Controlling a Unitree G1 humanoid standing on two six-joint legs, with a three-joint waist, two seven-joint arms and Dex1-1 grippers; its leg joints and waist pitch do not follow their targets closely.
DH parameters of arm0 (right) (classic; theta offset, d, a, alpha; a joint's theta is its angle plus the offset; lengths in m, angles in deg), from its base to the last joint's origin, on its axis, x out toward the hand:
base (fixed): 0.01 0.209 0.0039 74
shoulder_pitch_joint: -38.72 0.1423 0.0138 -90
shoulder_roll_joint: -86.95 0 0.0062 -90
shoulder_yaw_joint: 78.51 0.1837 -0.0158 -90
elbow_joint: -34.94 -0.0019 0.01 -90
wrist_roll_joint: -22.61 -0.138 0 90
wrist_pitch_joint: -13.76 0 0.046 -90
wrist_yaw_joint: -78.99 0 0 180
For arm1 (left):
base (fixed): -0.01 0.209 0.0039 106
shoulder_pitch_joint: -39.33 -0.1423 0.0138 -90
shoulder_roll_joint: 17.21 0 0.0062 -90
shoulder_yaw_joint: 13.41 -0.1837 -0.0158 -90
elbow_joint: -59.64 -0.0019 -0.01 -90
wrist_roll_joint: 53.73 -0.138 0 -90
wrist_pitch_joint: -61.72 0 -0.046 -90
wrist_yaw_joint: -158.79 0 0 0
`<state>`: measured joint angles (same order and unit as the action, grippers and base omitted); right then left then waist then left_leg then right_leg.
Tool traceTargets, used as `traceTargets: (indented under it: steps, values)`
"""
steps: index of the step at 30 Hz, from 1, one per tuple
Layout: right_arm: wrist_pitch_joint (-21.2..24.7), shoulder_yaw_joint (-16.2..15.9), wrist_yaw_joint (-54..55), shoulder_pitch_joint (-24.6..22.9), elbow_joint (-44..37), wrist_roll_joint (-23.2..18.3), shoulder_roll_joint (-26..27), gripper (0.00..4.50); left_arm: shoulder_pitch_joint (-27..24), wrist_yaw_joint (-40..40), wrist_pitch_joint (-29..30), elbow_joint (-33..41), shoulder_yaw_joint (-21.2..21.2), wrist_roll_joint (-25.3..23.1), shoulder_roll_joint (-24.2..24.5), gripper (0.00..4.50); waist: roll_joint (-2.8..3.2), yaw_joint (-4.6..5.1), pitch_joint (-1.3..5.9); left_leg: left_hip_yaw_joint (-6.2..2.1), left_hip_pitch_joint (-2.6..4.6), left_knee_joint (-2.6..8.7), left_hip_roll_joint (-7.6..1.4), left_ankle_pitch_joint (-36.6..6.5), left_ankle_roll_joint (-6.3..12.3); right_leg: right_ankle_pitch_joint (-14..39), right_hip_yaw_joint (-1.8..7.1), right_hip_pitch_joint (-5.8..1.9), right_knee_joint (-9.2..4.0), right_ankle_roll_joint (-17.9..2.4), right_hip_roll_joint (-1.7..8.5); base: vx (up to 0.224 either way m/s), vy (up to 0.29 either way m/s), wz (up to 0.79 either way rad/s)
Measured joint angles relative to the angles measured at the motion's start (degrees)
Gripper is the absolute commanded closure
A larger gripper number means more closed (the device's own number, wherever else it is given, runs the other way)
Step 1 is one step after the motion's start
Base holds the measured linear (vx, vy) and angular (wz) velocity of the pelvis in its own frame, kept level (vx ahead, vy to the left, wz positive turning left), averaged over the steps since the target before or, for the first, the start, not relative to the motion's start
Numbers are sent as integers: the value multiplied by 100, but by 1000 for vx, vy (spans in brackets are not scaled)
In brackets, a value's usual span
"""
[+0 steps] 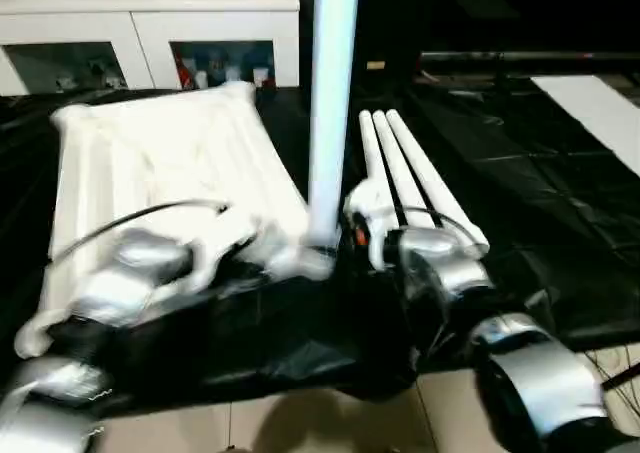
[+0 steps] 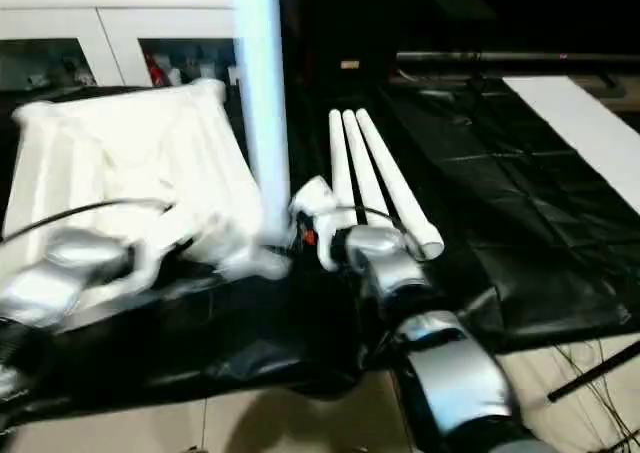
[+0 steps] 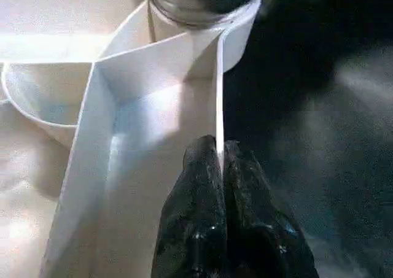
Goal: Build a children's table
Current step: Rotate leg to tighten
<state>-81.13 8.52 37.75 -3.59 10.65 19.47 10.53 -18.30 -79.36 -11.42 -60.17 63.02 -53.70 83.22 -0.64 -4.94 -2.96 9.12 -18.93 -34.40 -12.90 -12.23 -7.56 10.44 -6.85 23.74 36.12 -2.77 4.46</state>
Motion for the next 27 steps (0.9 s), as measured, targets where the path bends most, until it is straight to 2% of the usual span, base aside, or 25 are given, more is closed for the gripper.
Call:
traceTargets:
  steps: [3, 7, 12, 14, 15, 17, 20, 22, 24, 27]
  values:
    - [80, 192, 756, 40, 83, -108, 143, 186, 97, 445, 149, -77, 35, -7, -279, 450, 0, -1, 0, -1, -3, 5, 0, 5, 3, -1, 0, 3, 3, 1, -7, 0, 0, 0]
    - [199, 517, 2406, 278, 295, -227, 485, 186, 321, 1287, 507, -219, 107, -136, -825, 450, 0, -19, 0, -1, -10, 14, 2, 20, -7, -2, 2, 6, 2, -1, -8, 0, 0, 0]
    - [172, 581, 3169, 379, 385, -227, 705, 186, 372, 1604, 649, -226, 130, -211, -1036, 450, 2, -20, 1, -1, -14, 21, 2, 17, -3, -1, 10, 3, -2, -2, -8, 0, 0, 0]
    - [82, 602, 3191, 385, 430, -223, 742, 186, 371, 1632, 649, -217, 131, -234, -1062, 450, 3, -18, 1, -1, -16, 21, 2, 17, -3, -1, 11, 2, -4, -2, -8, 0, 0, 0]
    - [33, 656, 3132, 385, 437, -225, 747, 151, 364, 1635, 648, -197, 130, -244, -1059, 450, 6, -15, -1, -1, -17, 21, 3, 17, -3, -1, 12, 2, -4, -2, -8, 0, 0, 0]
    - [-33, 722, 2940, 377, 451, -241, 736, 114, 307, 1633, 646, -100, 124, -243, -1012, 450, 7, -3, -3, -1, -22, 22, 3, 17, -2, -1, 11, 6, -4, -2, -8, 0, 0, 0]
    - [-57, 743, 2563, 376, 450, -307, 722, 97, 250, 1608, 588, -13, 119, -245, -904, 450, 8, 31, -3, -1, -26, 26, 3, 17, -2, -2, 11, 14, -4, -3, -12, 0, 0, 0]
    - [-51, 693, 2045, 376, 438, -308, 621, 72, 186, 1478, 453, 34, 114, -242, -751, 450, 8, 99, -4, -1, -32, 27, 2, 17, -1, -2, 10, 21, -3, -4, -16, 0, 0, 0]
    - [-16, 597, 1551, 373, 396, -310, 484, 66, 118, 1322, 383, 118, 112, -219, -623, 450, 5, 147, -5, -1, -40, 27, 2, 18, -1, -1, 9, 27, -3, -6, -19, 0, 0, 0]
    - [116, 376, 855, 360, 258, -272, 227, 39, 9, 1020, 251, 235, 106, -180, -447, 450, 0, 160, -9, -1, -52, 27, 1, 20, 11, 1, 8, 34, -4, -9, -19, 0, 0, 0]
